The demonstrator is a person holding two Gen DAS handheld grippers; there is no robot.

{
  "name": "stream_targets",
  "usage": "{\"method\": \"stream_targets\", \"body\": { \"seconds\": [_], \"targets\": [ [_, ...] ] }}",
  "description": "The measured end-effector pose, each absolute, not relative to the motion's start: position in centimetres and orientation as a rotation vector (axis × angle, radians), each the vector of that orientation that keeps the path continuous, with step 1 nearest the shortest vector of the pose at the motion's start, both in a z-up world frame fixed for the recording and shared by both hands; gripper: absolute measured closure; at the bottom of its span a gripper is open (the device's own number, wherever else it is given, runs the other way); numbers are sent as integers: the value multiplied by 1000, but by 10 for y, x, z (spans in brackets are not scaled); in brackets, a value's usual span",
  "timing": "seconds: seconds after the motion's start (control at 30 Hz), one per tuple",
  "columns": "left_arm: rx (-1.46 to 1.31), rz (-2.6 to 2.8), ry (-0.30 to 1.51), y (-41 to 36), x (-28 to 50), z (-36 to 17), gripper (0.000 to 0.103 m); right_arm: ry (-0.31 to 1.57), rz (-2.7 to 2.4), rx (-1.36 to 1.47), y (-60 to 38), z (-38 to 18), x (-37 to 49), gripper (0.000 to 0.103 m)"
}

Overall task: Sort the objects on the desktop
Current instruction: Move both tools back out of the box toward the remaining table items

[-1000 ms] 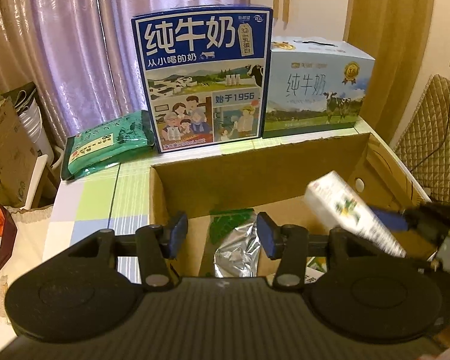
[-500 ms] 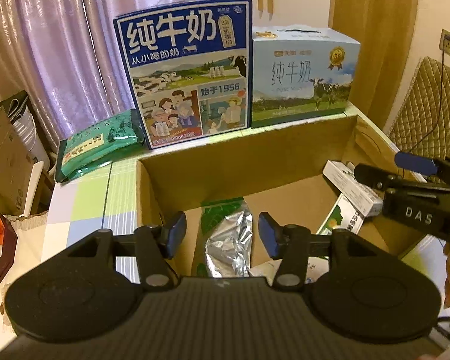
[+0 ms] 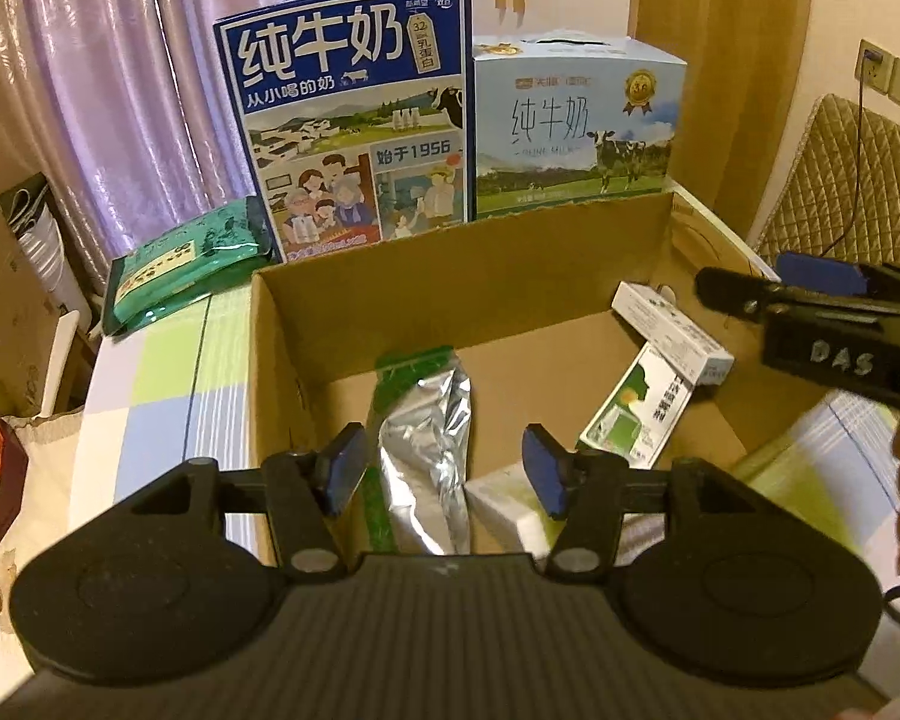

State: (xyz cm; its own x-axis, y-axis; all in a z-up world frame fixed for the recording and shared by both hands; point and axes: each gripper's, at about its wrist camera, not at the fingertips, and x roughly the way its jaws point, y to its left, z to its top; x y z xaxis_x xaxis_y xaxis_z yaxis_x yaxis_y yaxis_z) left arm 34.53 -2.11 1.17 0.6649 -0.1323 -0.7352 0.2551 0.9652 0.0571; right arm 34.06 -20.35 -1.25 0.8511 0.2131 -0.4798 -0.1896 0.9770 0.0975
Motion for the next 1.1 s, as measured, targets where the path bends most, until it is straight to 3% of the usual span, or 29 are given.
{"method": "stream_targets", "body": {
  "seconds": [0.13, 0.57, 0.7, 1.1],
  "targets": [
    [153, -215, 807, -16, 331, 14, 48, 505, 220, 42, -210, -11, 318, 37],
    [181, -207, 735, -14, 261, 21, 26, 543, 213, 46, -247, -22, 237, 35],
    [169, -233, 764, -18, 237, 11, 21, 585, 238, 25, -250, -33, 218, 24],
    [116, -297, 1004, -36, 196, -59, 25, 726, 231, -111, -245, -64, 197, 22]
  ]
}}
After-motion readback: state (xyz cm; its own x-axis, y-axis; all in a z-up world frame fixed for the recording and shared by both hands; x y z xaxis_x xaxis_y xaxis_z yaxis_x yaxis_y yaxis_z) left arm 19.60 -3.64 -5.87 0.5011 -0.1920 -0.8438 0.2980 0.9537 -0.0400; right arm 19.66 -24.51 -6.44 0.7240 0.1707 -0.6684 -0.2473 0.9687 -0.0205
